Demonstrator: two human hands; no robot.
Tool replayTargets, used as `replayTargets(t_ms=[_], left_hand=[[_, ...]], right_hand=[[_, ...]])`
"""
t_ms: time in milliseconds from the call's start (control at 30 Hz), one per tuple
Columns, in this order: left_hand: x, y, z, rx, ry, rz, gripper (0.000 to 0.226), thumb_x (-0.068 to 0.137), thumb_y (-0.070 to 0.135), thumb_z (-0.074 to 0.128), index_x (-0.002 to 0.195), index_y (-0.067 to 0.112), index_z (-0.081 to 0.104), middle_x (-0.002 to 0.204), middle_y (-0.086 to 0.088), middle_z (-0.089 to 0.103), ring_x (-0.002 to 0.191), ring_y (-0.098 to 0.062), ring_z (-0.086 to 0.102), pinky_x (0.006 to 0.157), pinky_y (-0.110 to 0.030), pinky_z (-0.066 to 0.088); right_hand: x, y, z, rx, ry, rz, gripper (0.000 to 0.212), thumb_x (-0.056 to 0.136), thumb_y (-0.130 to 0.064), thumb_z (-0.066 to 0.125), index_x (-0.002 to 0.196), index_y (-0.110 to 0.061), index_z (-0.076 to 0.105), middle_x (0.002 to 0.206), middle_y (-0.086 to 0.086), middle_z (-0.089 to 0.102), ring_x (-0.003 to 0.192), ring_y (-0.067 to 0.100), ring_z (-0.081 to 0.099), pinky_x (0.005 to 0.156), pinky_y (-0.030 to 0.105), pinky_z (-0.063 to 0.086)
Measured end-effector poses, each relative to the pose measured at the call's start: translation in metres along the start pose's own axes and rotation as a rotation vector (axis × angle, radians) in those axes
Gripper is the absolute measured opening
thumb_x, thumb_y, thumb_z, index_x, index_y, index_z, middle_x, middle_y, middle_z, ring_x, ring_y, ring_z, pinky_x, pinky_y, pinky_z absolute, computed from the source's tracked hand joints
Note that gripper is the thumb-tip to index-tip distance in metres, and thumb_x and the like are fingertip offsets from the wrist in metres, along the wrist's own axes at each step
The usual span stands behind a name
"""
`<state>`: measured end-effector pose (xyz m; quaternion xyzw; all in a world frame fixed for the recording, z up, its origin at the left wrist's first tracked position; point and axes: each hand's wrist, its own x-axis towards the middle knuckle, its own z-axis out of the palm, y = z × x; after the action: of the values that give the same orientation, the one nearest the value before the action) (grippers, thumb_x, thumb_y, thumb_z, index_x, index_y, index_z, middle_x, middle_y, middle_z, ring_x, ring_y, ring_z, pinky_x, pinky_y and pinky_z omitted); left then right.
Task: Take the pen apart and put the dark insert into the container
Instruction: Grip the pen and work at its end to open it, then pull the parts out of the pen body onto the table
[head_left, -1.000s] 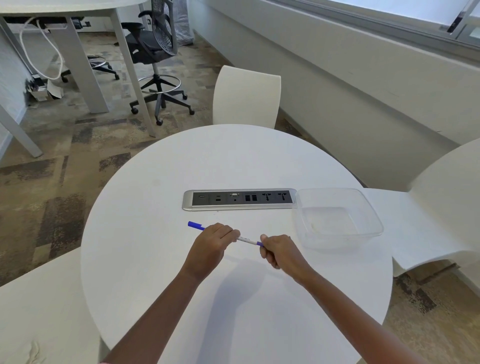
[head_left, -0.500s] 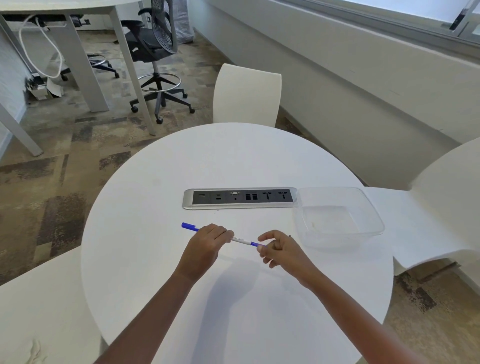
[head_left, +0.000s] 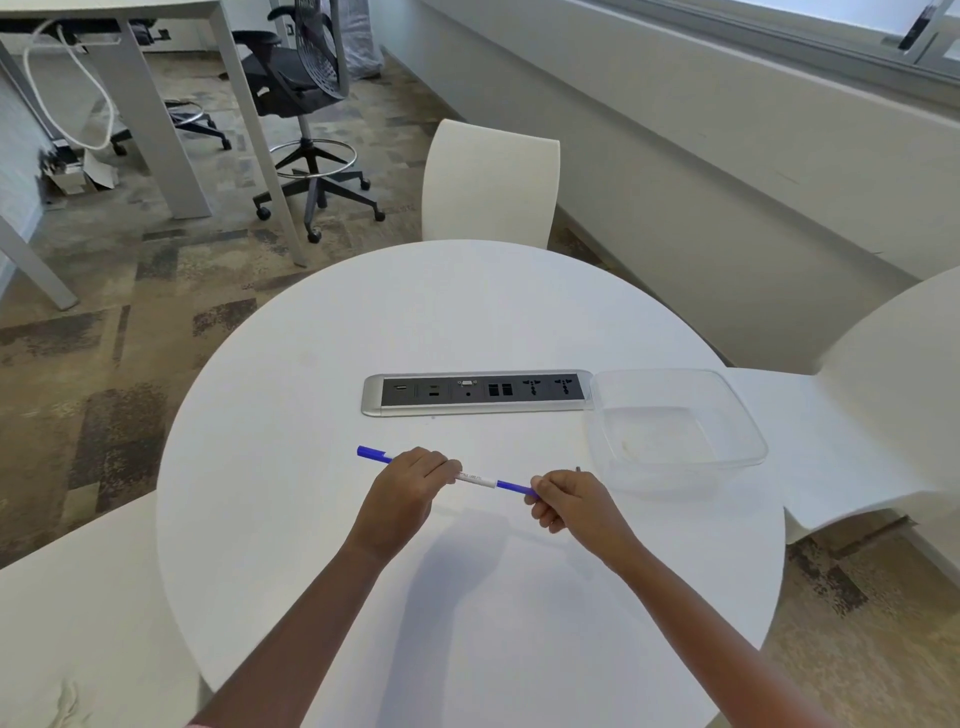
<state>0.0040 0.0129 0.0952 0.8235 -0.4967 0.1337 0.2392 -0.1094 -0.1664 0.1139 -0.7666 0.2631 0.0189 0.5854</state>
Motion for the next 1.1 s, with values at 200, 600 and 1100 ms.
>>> replayTargets(t_ms=[200, 600, 1100], left_hand=[[-0.001, -0.006, 0.002, 0.001, 0.006, -0.021, 0.026, 0.058, -0.019, 0.072, 0.072, 0.003, 0.071, 0.062, -0.006, 0.067, 0.052, -0.024, 0.061, 0.045, -0.023, 0.049], [-0.001, -0.008, 0.008, -0.02, -0.016, -0.055, 0.028, 0.057, -0.02, 0.075, 0.071, 0.004, 0.071, 0.061, -0.005, 0.066, 0.051, -0.023, 0.059, 0.044, -0.022, 0.048], [0.0, -0.009, 0.012, -0.067, -0.07, -0.056, 0.029, 0.056, -0.02, 0.077, 0.072, 0.004, 0.071, 0.063, -0.005, 0.067, 0.056, -0.022, 0.062, 0.046, -0.021, 0.049]], right_hand=[[0.016, 0.02, -0.007, 0.045, 0.137, 0.107, 0.022, 0.091, -0.015, 0.051, 0.077, -0.006, 0.066, 0.068, 0.002, 0.053, 0.058, 0.012, 0.046, 0.055, 0.02, 0.039], [0.043, 0.068, 0.023, -0.386, 0.378, 0.111, 0.011, 0.088, -0.011, 0.053, 0.084, -0.002, 0.06, 0.089, 0.014, 0.064, 0.077, 0.025, 0.056, 0.064, 0.027, 0.036], [0.043, 0.056, 0.019, -0.259, 0.272, 0.117, 0.01, 0.085, -0.017, 0.059, 0.086, -0.007, 0.06, 0.062, 0.002, 0.054, 0.06, 0.016, 0.05, 0.058, 0.025, 0.04]])
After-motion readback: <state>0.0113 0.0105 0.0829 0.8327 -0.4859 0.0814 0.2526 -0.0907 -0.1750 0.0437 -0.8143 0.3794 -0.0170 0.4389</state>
